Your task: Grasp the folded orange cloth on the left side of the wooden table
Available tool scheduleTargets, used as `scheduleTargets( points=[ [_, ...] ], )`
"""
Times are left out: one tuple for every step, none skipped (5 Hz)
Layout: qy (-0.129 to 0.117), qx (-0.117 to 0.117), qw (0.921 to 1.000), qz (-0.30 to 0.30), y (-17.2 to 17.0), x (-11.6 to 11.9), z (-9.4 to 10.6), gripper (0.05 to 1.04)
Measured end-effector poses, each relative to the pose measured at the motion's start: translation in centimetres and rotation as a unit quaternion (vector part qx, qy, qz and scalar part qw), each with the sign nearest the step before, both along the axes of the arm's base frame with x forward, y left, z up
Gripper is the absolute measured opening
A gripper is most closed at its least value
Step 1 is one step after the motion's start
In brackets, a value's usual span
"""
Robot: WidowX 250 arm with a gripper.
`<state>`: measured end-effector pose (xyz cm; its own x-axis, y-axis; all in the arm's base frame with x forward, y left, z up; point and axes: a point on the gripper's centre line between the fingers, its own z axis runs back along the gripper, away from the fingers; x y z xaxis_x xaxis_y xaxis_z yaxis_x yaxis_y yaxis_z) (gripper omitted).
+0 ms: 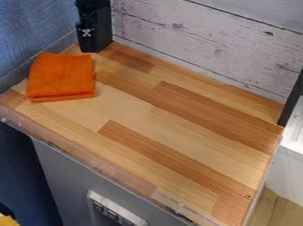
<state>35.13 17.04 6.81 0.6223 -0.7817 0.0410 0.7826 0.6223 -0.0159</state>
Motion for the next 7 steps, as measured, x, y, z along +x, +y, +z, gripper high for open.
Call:
scheduleTargets(
  points=[
    [0.008,-0.002,0.9998,-0.021,0.8,-0.3,0.5,0.999],
    [0.018,-0.002,0.9994,-0.029,1.5,-1.0,0.5,0.999],
    [0.030,-0.002,0.9989,-0.036,1.8,-1.3,0.7,0.999],
    [0.045,0.001,0.9985,-0.032,2.1,-1.2,0.2,0.999],
    [0.050,0.015,0.9984,-0.022,2.4,-1.2,0.0,0.999],
    [0.048,0.033,0.9981,-0.020,2.4,-1.0,-0.5,0.999],
    [0.049,0.049,0.9975,-0.016,2.6,-1.0,-1.0,0.999]
  ],
)
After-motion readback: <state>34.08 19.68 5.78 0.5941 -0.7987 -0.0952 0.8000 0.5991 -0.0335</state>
